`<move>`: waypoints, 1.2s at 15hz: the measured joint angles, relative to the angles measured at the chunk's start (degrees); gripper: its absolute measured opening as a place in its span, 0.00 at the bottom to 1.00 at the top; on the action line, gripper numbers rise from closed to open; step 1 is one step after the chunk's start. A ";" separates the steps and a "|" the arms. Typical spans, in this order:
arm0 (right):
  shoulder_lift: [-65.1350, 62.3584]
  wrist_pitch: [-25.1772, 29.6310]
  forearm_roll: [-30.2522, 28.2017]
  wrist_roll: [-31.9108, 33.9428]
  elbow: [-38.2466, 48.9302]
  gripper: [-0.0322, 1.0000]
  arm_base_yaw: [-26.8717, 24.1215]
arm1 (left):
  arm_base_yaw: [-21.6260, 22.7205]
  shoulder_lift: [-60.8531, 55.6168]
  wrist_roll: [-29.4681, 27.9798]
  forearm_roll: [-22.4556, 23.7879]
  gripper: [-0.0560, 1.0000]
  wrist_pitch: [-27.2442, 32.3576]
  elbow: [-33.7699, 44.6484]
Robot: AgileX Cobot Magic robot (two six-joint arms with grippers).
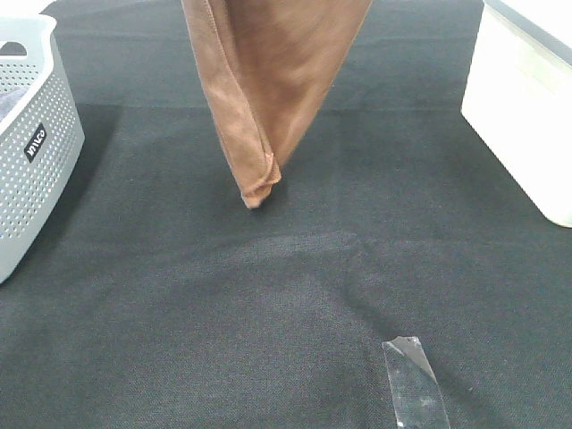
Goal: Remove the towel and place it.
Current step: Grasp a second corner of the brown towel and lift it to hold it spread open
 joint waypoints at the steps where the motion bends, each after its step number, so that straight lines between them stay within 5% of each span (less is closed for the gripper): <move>1: 0.00 -3.27 -0.23 -0.06 0.00 0.03 0.00 | 0.00 1.60 0.00 -0.92 0.05 0.00 -1.43; 6: 0.69 -14.61 -5.04 0.92 0.00 0.03 -0.23 | 0.97 8.31 0.00 -1.95 0.05 1.78 -11.86; 11: 2.98 -32.72 -5.84 12.20 0.00 0.03 -6.93 | 2.41 16.73 0.00 -2.06 0.05 1.43 -24.29; 18: 16.33 -44.18 -6.07 12.89 -8.82 0.03 -7.28 | 6.76 30.54 0.00 -1.95 0.05 -0.40 -40.16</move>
